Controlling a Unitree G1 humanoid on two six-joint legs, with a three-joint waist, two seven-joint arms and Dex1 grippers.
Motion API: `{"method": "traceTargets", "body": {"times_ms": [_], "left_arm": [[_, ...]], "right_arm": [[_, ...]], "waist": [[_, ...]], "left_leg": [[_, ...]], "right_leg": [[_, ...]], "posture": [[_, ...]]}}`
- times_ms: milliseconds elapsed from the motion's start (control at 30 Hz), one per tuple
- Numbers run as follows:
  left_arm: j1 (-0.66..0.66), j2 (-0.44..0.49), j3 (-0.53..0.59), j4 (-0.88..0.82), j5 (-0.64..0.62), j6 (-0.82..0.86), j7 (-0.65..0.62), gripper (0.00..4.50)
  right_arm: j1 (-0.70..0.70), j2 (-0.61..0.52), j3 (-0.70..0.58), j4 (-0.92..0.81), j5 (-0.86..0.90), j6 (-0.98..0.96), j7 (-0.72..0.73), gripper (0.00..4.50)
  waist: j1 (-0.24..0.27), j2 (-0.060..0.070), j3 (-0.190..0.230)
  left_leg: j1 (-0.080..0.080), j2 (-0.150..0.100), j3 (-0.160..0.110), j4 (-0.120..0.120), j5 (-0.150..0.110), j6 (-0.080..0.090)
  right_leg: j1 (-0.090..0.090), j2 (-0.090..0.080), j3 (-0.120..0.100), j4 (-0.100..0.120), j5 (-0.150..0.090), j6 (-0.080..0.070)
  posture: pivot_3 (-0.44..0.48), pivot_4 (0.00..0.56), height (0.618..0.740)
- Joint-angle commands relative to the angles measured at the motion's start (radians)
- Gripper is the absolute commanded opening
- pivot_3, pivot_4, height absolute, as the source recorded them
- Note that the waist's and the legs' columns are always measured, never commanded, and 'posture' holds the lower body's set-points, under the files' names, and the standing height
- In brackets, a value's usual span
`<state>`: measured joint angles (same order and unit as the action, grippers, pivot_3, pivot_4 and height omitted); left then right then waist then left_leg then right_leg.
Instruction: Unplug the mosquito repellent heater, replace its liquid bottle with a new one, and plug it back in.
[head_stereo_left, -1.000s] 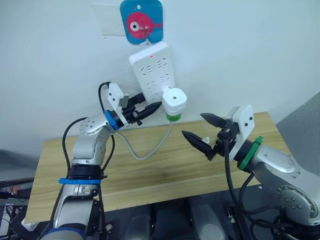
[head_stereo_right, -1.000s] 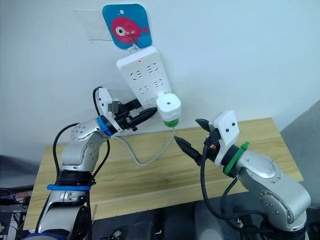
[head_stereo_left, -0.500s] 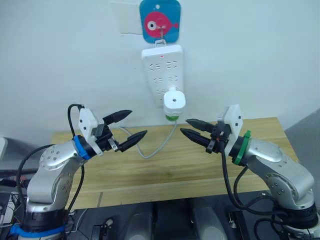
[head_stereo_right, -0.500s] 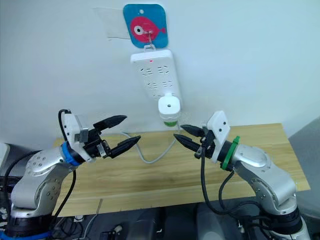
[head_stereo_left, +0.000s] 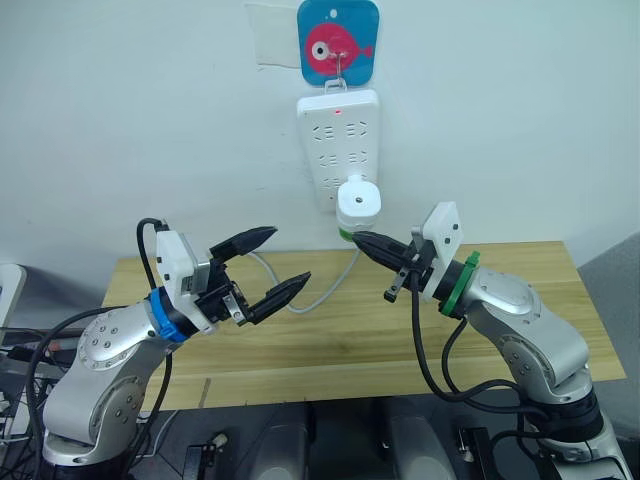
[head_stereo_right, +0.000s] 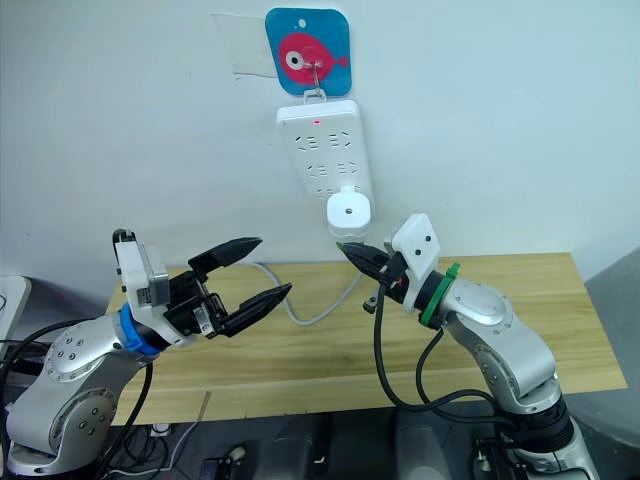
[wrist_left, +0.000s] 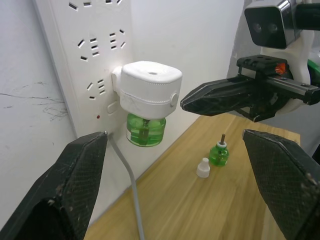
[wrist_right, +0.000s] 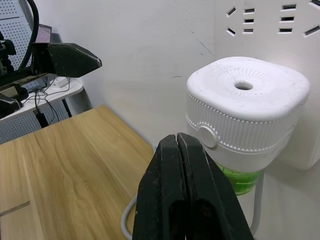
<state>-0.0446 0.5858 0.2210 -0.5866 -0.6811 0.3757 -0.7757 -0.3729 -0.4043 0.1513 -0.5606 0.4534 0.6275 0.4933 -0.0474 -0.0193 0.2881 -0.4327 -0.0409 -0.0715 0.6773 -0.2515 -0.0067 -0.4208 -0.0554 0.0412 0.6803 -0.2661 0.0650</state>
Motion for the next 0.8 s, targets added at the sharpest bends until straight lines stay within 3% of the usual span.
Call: {"method": "traceTargets", "body": {"times_ms": [33,600,800], "left_arm": [[-0.024,0.009,-0.007,-0.009,-0.015,-0.003,-0.006,4.5],[-0.063,-0.003,-0.055,0.033,-0.013,-0.005,-0.014,4.5],[-0.057,0.0,-0.055,0.033,-0.015,-0.005,-0.024,4.5]], "right_arm": [[-0.012,0.012,-0.01,-0.032,-0.005,-0.003,-0.016,0.01],[-0.055,0.054,-0.036,0.02,-0.112,-0.001,-0.115,0.01],[-0.002,0.021,-0.051,-0.049,-0.043,0.04,-0.043,0.01]], "waist": [[0.0,0.0,0.0],[-0.008,0.0,0.0],[-0.007,0.0,0.0]], "left_leg": [[0.0,0.0,0.0,0.0,0.0,0.0],[0.0,0.0,0.0,0.0,0.0,0.0],[0.0,0.0,0.0,0.0,0.0,0.0]], "right_leg": [[0.0,0.0,0.0,0.0,0.0,0.0],[0.0,0.0,0.0,0.001,0.001,-0.001],[0.0,0.0,0.0,0.001,0.001,-0.001]], "posture": [[-0.019,0.265,0.74],[-0.072,0.275,0.74],[-0.078,0.276,0.74]]}}
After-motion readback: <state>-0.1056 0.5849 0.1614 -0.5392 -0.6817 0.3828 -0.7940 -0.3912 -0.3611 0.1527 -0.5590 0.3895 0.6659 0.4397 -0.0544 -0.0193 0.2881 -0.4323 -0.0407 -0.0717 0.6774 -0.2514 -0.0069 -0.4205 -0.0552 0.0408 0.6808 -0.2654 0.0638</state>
